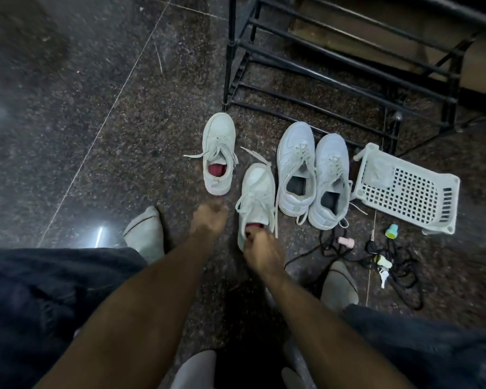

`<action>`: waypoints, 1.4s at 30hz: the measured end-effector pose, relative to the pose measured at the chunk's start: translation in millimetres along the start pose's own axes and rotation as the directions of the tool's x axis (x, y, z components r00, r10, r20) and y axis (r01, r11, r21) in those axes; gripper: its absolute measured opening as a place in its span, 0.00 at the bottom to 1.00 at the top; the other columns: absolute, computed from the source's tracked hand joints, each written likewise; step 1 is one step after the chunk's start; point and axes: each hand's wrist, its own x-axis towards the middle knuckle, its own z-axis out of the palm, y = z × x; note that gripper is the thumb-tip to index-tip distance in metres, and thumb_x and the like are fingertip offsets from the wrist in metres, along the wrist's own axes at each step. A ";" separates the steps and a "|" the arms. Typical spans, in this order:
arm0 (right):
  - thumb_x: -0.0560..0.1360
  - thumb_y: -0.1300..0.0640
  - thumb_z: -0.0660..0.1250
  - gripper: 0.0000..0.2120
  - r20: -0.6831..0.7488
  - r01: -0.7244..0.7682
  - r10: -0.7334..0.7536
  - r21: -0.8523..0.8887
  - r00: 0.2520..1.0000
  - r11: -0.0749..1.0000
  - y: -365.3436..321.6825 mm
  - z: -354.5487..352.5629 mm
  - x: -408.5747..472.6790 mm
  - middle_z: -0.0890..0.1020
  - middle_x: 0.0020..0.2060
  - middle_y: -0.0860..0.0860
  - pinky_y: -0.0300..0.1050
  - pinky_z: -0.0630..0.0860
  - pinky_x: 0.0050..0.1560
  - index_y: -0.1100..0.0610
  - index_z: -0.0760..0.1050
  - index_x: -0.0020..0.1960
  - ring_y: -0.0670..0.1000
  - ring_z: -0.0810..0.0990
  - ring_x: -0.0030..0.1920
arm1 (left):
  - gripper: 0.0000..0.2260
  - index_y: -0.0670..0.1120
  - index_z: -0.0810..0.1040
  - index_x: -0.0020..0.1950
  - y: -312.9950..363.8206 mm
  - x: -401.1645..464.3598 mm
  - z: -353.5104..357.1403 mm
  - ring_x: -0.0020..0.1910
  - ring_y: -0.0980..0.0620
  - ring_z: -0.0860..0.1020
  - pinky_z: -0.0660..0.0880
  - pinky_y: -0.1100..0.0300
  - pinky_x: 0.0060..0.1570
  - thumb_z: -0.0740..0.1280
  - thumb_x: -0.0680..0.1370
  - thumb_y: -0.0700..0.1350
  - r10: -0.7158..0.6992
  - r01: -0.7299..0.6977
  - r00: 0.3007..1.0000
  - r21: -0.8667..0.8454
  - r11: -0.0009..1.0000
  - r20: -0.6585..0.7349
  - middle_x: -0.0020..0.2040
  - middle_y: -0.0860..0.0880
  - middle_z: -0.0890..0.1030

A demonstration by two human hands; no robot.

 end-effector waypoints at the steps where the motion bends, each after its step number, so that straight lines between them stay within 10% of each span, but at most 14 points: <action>1: 0.75 0.57 0.62 0.11 0.022 -0.004 0.004 -0.019 1.000 1.000 0.5 5.4 -10.3 0.82 0.52 0.56 0.49 0.76 0.49 0.50 0.76 0.56 0.60 0.81 0.53 | 0.19 0.53 0.81 0.55 -17.1 -0.5 10.0 0.50 0.42 0.83 0.79 0.44 0.52 0.68 0.67 0.59 -0.001 0.002 0.999 -0.036 0.999 0.036 0.51 0.45 0.84; 7: 0.74 0.54 0.62 0.12 0.150 0.011 -0.002 -0.060 0.989 0.998 7.5 13.6 -52.2 0.82 0.54 0.55 0.49 0.75 0.52 0.49 0.78 0.56 0.60 0.79 0.56 | 0.30 0.55 0.70 0.70 -49.2 -40.1 32.8 0.59 0.47 0.79 0.75 0.49 0.60 0.65 0.68 0.59 0.188 -0.197 0.970 0.048 0.979 0.155 0.61 0.49 0.81; 11: 0.69 0.51 0.64 0.14 0.290 0.014 -0.011 -0.010 0.957 1.000 17.6 10.0 -61.4 0.84 0.50 0.51 0.45 0.77 0.50 0.48 0.81 0.53 0.56 0.82 0.53 | 0.08 0.50 0.85 0.50 -39.9 -74.2 25.9 0.51 0.45 0.82 0.78 0.53 0.52 0.69 0.74 0.46 0.154 -0.174 0.980 0.159 0.972 0.128 0.50 0.46 0.85; 15: 0.67 0.53 0.65 0.10 0.185 -0.090 0.060 0.160 0.981 0.983 33.6 2.0 -50.6 0.86 0.42 0.51 0.50 0.81 0.47 0.50 0.83 0.44 0.55 0.84 0.44 | 0.12 0.52 0.81 0.33 -44.4 -74.1 23.9 0.43 0.46 0.82 0.80 0.54 0.47 0.69 0.73 0.38 0.115 -0.133 0.983 0.118 0.984 0.146 0.41 0.47 0.84; 20: 0.73 0.55 0.66 0.04 -0.025 -0.131 0.133 0.070 0.991 0.989 31.0 -21.1 -40.7 0.82 0.45 0.49 0.44 0.74 0.46 0.48 0.75 0.46 0.55 0.81 0.46 | 0.13 0.55 0.79 0.36 -30.3 -61.4 11.4 0.36 0.47 0.80 0.77 0.57 0.41 0.64 0.75 0.38 0.117 -0.124 0.988 0.064 0.990 0.101 0.37 0.49 0.82; 26: 0.75 0.55 0.69 0.17 0.154 -0.090 0.093 -0.028 0.984 0.996 35.2 -21.9 -27.9 0.80 0.59 0.48 0.45 0.74 0.55 0.48 0.76 0.63 0.54 0.80 0.56 | 0.11 0.44 0.81 0.44 -12.0 -55.8 2.3 0.29 0.50 0.78 0.78 0.57 0.38 0.61 0.78 0.34 0.015 0.024 0.992 -0.311 0.950 0.123 0.26 0.49 0.79; 34: 0.73 0.55 0.72 0.03 0.288 -0.027 0.027 -0.002 0.957 1.000 77.6 -48.4 -10.6 0.85 0.42 0.49 0.47 0.79 0.52 0.53 0.84 0.42 0.50 0.83 0.44 | 0.07 0.43 0.81 0.46 -18.4 -46.4 -11.5 0.25 0.50 0.74 0.72 0.65 0.19 0.62 0.77 0.37 -0.232 0.204 0.972 -0.344 0.917 -0.042 0.31 0.45 0.74; 38: 0.72 0.53 0.73 0.03 0.244 -0.051 0.055 -0.022 0.968 0.998 93.6 -62.6 -4.0 0.85 0.42 0.44 0.49 0.78 0.56 0.47 0.84 0.41 0.47 0.82 0.46 | 0.10 0.38 0.81 0.47 -31.5 -34.5 -14.3 0.29 0.45 0.80 0.79 0.55 0.30 0.67 0.72 0.44 -0.266 0.231 0.957 -0.245 0.942 -0.118 0.38 0.41 0.81; 42: 0.72 0.48 0.72 0.13 0.306 -0.040 0.024 0.047 0.952 0.998 79.2 -50.8 -5.1 0.82 0.58 0.48 0.48 0.75 0.61 0.44 0.80 0.57 0.50 0.80 0.55 | 0.09 0.46 0.83 0.50 -44.6 -34.9 -5.7 0.47 0.41 0.82 0.80 0.49 0.51 0.67 0.73 0.46 0.006 0.000 0.999 0.149 0.989 -0.041 0.51 0.40 0.83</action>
